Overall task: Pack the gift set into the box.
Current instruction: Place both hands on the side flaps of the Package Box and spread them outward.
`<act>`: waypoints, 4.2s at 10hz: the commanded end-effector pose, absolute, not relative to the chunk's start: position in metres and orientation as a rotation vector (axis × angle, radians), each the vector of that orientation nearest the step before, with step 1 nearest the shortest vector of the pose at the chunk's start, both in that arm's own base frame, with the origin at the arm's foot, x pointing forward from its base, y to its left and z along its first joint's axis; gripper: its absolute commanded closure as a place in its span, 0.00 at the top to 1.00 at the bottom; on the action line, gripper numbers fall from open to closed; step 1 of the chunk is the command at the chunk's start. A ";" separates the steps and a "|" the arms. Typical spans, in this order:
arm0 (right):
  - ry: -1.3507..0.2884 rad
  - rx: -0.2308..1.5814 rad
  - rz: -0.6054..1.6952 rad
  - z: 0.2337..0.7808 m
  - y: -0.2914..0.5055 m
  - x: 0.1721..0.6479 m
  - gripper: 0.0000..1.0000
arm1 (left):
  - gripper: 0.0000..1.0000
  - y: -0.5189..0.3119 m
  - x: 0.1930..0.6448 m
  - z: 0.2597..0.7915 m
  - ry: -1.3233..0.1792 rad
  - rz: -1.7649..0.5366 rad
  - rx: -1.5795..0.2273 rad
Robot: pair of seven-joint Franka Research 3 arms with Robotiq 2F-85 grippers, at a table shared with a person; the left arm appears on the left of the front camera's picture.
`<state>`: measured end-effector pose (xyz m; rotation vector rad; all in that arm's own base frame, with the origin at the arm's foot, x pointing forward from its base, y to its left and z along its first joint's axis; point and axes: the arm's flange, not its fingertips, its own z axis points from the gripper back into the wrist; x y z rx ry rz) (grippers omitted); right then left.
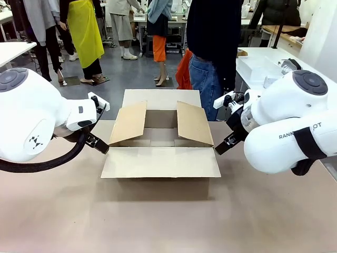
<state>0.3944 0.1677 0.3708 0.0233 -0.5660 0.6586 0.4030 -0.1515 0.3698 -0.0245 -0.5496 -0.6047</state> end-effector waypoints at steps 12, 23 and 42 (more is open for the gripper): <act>-0.502 0.886 0.025 0.444 -0.035 0.343 1.00 | 1.00 0.052 0.341 0.445 -0.535 -0.314 -0.757; -0.501 1.194 -0.285 0.424 -0.136 0.323 1.00 | 1.00 0.151 0.330 0.409 -0.635 0.117 -1.175; -0.642 0.660 0.280 0.494 0.147 0.333 1.00 | 1.00 -0.309 0.428 0.533 -0.589 -0.233 -0.174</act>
